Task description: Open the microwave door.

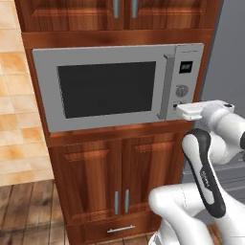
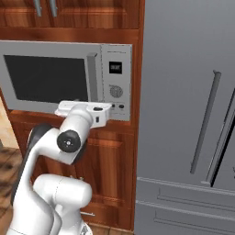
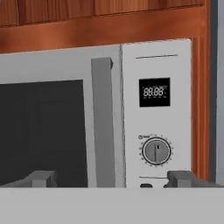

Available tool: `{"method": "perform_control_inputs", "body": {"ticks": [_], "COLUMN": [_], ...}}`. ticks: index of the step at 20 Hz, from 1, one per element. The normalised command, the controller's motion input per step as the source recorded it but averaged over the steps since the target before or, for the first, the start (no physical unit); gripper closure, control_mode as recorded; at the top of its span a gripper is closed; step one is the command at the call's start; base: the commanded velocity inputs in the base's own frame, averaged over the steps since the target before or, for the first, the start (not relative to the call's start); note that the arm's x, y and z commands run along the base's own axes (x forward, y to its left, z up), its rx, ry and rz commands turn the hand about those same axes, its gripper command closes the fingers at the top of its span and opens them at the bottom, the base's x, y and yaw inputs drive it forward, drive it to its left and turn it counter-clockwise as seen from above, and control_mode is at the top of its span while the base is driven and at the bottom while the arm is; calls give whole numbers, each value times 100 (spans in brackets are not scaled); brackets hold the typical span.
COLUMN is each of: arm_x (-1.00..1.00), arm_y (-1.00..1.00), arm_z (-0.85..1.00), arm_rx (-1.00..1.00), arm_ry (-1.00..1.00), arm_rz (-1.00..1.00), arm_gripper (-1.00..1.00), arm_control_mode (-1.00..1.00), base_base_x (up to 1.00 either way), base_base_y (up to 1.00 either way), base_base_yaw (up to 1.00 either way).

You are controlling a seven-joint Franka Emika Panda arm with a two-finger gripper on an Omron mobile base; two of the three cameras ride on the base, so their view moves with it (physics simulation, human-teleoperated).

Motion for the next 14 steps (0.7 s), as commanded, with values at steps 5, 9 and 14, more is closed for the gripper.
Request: {"method": "perform_control_inputs", "body": {"ticks": [5,9,14], "arm_x": [50,66,87], "arm_y": [7,9,15], "arm_z": [12,2,0], "arm_rx": [0,0,0], "arm_ry": [-13,17,16], "arm_rz": [0,-1,0], "arm_gripper": [-100,-100,-100], "arm_control_mode": [-100,-100,-100], "base_base_x": [0,0,0], "base_base_y": [0,0,0], "base_base_yaw": [0,0,0]}}
